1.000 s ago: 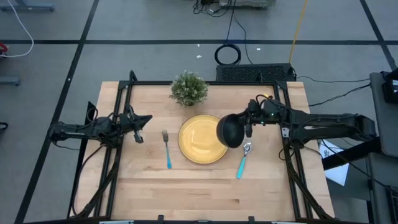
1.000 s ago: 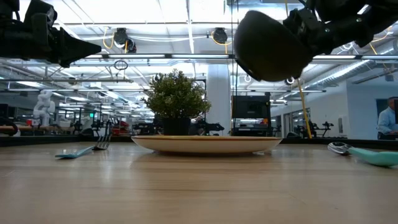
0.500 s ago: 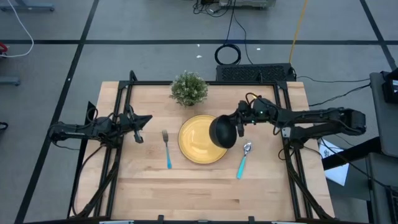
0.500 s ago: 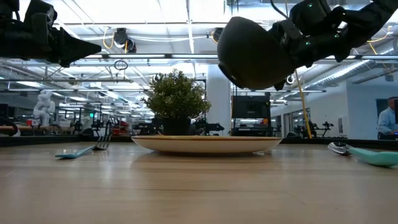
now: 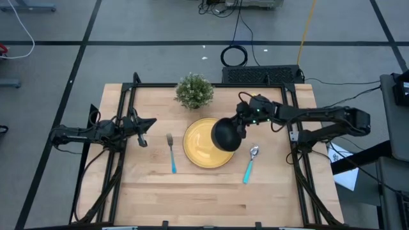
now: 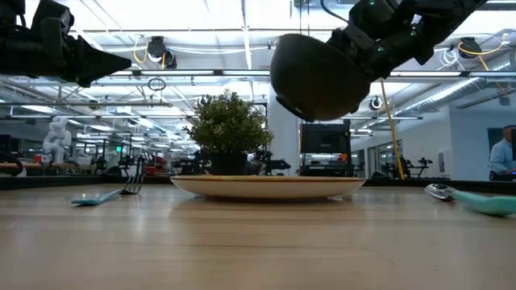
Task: Set table place
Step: Put the black bowl on the yellow plate
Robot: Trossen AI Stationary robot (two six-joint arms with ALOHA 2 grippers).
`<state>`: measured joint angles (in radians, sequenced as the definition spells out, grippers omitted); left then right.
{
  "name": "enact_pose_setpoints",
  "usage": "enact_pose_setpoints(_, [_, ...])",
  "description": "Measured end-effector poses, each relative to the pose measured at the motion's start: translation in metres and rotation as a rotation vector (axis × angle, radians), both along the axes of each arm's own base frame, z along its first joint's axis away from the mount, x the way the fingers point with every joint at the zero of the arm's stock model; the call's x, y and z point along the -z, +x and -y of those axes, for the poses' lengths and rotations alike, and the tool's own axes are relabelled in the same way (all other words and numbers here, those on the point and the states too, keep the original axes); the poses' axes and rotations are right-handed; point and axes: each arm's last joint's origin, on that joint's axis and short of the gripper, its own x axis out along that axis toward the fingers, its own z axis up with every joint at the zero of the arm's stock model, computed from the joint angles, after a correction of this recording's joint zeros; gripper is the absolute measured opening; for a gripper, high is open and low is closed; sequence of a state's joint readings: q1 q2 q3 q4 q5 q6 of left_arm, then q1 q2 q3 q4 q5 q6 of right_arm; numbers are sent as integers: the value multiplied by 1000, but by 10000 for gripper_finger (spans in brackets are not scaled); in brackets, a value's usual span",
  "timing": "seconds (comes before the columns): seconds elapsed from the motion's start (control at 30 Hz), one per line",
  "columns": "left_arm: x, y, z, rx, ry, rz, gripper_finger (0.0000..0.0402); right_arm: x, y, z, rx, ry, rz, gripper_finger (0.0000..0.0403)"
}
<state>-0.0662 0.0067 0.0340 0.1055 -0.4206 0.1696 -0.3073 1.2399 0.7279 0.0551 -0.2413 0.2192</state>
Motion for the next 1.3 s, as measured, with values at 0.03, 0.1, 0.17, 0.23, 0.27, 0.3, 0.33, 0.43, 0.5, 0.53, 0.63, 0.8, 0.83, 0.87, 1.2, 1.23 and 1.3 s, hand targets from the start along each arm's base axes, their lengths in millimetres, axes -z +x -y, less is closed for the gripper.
enact_pose_setpoints(0.03, [0, 0, 0, 0, 0, 1, 8, 1, 1, 0, 0, 4, -12, 2])
enact_pose_setpoints(0.1, [0, 0, 0, 0, 0, -3, 8, 1, 4, 1, 0, 13, -39, 2])
enact_pose_setpoints(0.17, [0, 0, 0, 0, 1, -5, 8, 2, 8, 2, -2, 20, -70, 2])
enact_pose_setpoints(0.23, [0, 0, 0, 0, 1, -5, 8, 2, 14, 4, -6, 26, -91, 2])
enact_pose_setpoints(0.27, [0, 0, 0, 0, 1, -5, 8, 0, 16, 4, -14, 31, -92, 2])
enact_pose_setpoints(0.3, [0, 0, 0, 0, 1, -4, 8, -1, 18, 5, -30, 41, -96, 2])
enact_pose_setpoints(0.33, [0, 0, 0, 0, 1, -4, 8, -2, 21, 5, -47, 56, -105, 2])
enact_pose_setpoints(0.43, [0, 0, 0, 0, -2, -3, 8, -1, 28, 6, -69, 93, -160, 2])
enact_pose_setpoints(0.5, [0, 0, 0, 1, -6, -3, 8, 0, 32, 7, -68, 111, -211, 2])
enact_pose_setpoints(0.53, [0, 0, 0, 1, -7, -2, 8, -1, 35, 8, -69, 118, -235, 2])
enact_pose_setpoints(0.63, [0, 0, 0, 2, -7, -2, 8, -3, 44, 11, -75, 125, -287, 2])
enact_pose_setpoints(0.8, [0, 0, 0, 2, -9, -1, 8, -16, 61, 9, -114, 96, -276, 2])
enact_pose_setpoints(0.83, [0, 0, 0, 2, -12, 0, 8, -18, 64, 8, -120, 91, -270, 2])
enact_pose_setpoints(0.87, [0, 0, 0, 3, -14, 0, 8, -19, 67, 8, -125, 91, -272, 2])
enact_pose_setpoints(1.2, [1, 0, 0, 7, -16, 1, 8, -13, 87, 10, -143, 113, -381, 2])
enact_pose_setpoints(1.23, [1, 0, 0, 7, -16, 1, 8, -13, 90, 11, -147, 111, -386, 2])
enact_pose_setpoints(1.3, [0, 0, 0, 7, -16, 2, 8, -12, 95, 12, -155, 112, -412, 2])
